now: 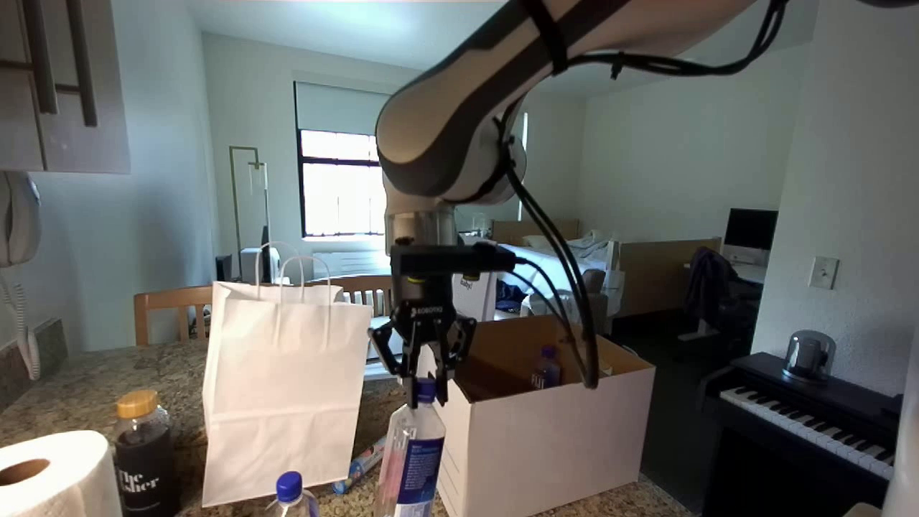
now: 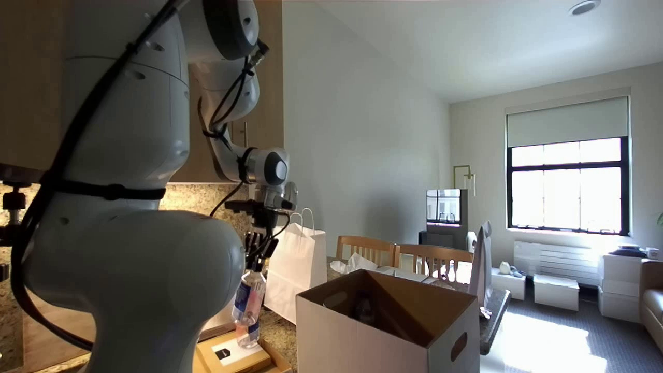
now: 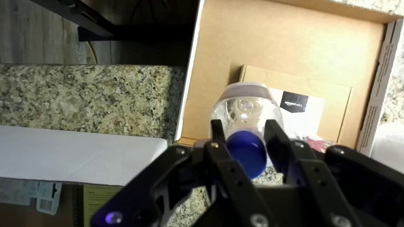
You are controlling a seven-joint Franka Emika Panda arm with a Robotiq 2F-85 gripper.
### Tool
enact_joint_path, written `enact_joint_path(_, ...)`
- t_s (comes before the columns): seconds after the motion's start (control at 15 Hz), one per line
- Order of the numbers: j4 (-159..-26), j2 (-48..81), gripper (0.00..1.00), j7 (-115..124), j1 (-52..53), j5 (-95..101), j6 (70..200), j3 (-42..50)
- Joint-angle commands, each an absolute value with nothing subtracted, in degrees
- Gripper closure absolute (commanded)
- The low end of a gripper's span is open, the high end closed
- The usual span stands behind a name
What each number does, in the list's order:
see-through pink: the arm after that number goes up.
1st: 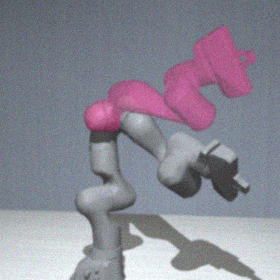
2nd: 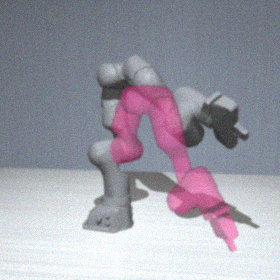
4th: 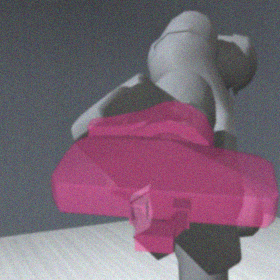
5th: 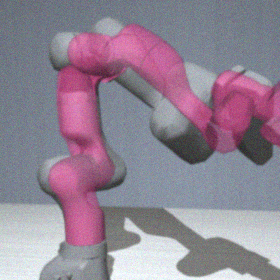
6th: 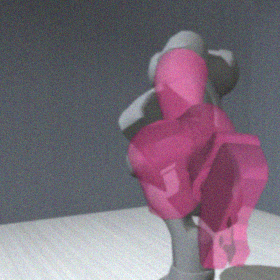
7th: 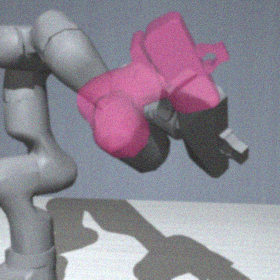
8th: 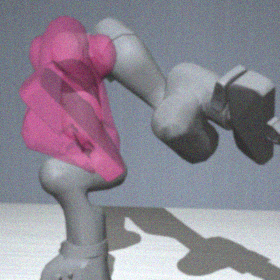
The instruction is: Pick up the bottle from the box and put them on the counter
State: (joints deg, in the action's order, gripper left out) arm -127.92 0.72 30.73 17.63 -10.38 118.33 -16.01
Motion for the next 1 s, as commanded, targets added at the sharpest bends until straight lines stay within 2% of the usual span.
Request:
enact_joint_path(0.0, -130.18, 5.57, 0.85, 32.45, 17.20, -15.80, 127.51, -15.82)
enact_joint_path(0.27, -132.10, 11.96, 0.86, 35.60, 18.94, -17.52, 142.82, -15.68)
enact_joint_path(0.53, -131.68, 20.04, 0.86, 46.14, 24.29, -8.17, 156.66, -11.76)
enact_joint_path(0.93, -128.31, 24.25, 0.86, 66.54, 37.62, 13.34, 158.75, 0.86)
